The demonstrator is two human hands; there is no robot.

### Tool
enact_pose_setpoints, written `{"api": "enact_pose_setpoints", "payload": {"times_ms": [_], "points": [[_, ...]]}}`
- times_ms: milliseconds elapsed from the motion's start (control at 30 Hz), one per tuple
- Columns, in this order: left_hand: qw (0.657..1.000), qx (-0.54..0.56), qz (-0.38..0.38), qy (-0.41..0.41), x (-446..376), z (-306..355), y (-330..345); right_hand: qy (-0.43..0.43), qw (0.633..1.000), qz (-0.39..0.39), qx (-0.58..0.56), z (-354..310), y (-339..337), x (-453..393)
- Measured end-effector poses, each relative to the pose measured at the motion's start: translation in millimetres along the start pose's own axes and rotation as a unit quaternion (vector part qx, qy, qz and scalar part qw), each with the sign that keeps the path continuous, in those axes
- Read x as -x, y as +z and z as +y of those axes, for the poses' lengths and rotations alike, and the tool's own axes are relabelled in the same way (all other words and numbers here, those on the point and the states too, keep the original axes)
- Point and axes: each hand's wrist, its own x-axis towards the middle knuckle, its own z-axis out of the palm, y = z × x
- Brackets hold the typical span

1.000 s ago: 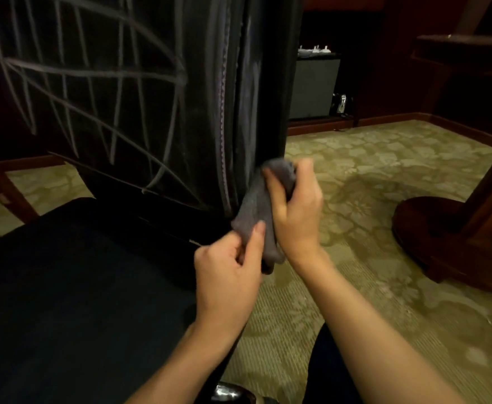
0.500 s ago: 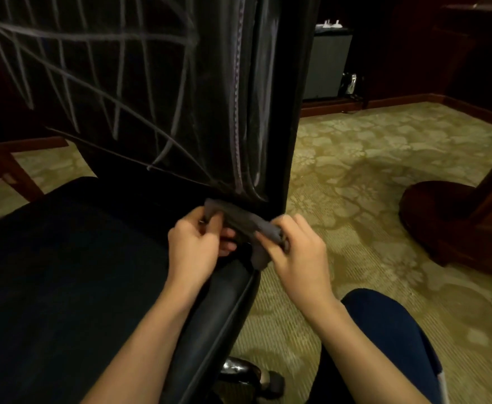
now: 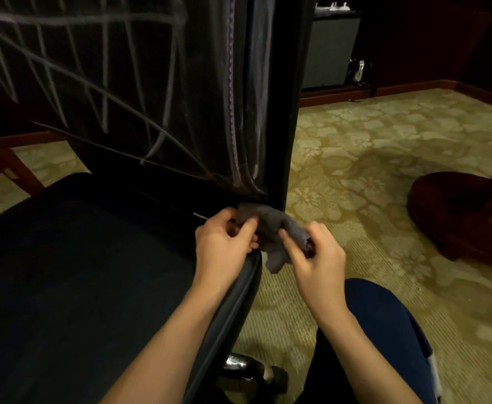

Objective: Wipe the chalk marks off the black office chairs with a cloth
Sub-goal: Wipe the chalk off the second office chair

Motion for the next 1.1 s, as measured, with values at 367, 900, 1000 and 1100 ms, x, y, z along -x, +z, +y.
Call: {"api": "enact_pose_setpoints", "payload": {"times_ms": [367, 900, 1000, 1100], "points": [[0.993, -0.052, 0.104, -0.035, -16.3, -1.9, 8.2, 0.022, 0.992, -0.046, 0.117, -2.5, 40.7, -30.6], [0.997, -0.031, 0.075, 0.001, -3.7, -1.7, 3.5, -0.112, 0.978, 0.043, 0.172, -17.0, 43.4, -55.9], [0.996, -0.056, 0.072, 0.014, -3.0, -3.8, -0.4, -0.082, 0.976, -0.012, 0.201, -8.3, 49.2, -47.2], [0.996, -0.056, 0.071, 0.014, -2.7, -1.5, -1.0, -0.075, 0.975, -0.032, 0.207, -8.7, 44.3, -47.4]]}}
